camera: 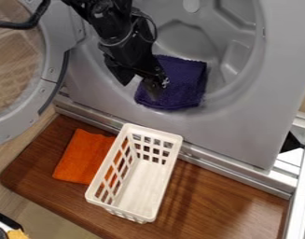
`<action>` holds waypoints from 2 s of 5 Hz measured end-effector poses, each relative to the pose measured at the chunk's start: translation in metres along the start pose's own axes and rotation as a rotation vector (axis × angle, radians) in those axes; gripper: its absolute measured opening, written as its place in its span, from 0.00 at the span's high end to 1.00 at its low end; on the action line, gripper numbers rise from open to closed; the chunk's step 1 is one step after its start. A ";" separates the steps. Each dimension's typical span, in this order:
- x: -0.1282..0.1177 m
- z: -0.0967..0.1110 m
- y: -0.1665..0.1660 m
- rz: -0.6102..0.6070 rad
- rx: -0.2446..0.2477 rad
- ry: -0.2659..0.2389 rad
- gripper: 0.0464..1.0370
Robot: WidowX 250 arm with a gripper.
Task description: PUTS BLUE CLOTH INTO A WHITE BASKET
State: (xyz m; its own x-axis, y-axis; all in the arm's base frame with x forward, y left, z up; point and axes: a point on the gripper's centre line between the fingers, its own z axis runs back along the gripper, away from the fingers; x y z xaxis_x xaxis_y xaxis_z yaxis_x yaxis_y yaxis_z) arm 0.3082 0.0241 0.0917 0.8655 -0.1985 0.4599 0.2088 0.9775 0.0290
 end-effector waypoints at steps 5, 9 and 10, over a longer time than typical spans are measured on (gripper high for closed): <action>-0.022 -0.028 0.029 0.197 -0.011 0.128 0.04; 0.000 -0.067 0.027 0.237 -0.071 0.110 0.09; 0.002 -0.068 0.028 0.227 -0.068 0.097 0.38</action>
State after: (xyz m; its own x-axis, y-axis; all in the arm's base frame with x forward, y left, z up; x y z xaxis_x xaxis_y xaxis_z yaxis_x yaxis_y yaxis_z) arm 0.3464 0.0459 0.0331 0.9326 0.0169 0.3605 0.0309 0.9915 -0.1265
